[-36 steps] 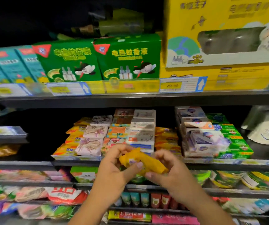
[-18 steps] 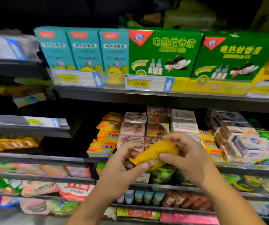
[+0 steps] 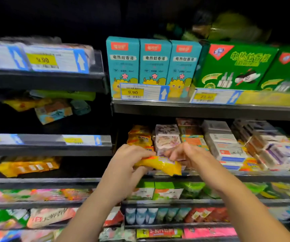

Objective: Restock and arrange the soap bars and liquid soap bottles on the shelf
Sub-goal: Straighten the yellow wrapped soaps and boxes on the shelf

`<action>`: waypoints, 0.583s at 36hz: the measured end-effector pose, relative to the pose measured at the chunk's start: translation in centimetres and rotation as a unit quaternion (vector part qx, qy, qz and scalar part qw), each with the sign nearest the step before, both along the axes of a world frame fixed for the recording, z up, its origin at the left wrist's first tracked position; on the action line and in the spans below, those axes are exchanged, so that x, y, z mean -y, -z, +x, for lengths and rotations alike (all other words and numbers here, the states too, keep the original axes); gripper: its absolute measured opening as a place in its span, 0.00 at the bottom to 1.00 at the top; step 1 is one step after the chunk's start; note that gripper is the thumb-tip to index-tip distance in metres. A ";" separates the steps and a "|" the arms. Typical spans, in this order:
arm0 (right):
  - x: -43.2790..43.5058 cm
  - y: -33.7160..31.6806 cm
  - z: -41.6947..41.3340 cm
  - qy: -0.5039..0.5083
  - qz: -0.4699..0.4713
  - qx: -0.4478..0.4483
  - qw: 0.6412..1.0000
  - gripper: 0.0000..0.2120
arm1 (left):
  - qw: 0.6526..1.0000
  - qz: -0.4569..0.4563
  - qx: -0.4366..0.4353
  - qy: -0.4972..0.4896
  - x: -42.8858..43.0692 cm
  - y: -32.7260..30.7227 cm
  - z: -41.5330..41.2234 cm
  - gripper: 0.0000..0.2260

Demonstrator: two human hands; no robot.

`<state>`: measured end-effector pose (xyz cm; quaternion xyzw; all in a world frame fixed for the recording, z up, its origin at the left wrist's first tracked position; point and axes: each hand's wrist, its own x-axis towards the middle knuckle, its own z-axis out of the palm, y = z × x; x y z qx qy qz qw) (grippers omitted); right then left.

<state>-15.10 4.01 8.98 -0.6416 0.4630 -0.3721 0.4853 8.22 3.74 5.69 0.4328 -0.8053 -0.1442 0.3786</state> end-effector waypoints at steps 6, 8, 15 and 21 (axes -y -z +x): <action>1.7 0.1 0.0 -0.057 0.021 -0.076 0.995 0.08 | 0.977 -0.206 0.038 0.034 1.9 1.4 -0.2 0.16; 2.1 0.4 0.1 -0.068 0.019 -0.105 0.992 0.10 | 0.970 -0.238 0.037 0.036 2.3 1.9 -0.2 0.14; 4.1 2.2 0.0 -0.014 -0.006 -0.164 0.986 0.19 | 0.980 -0.197 0.008 -0.002 3.3 4.9 -0.8 0.17; 6.5 2.7 -0.2 0.055 -0.050 -0.253 0.964 0.18 | 0.984 0.114 0.066 -0.116 4.4 6.6 -1.7 0.32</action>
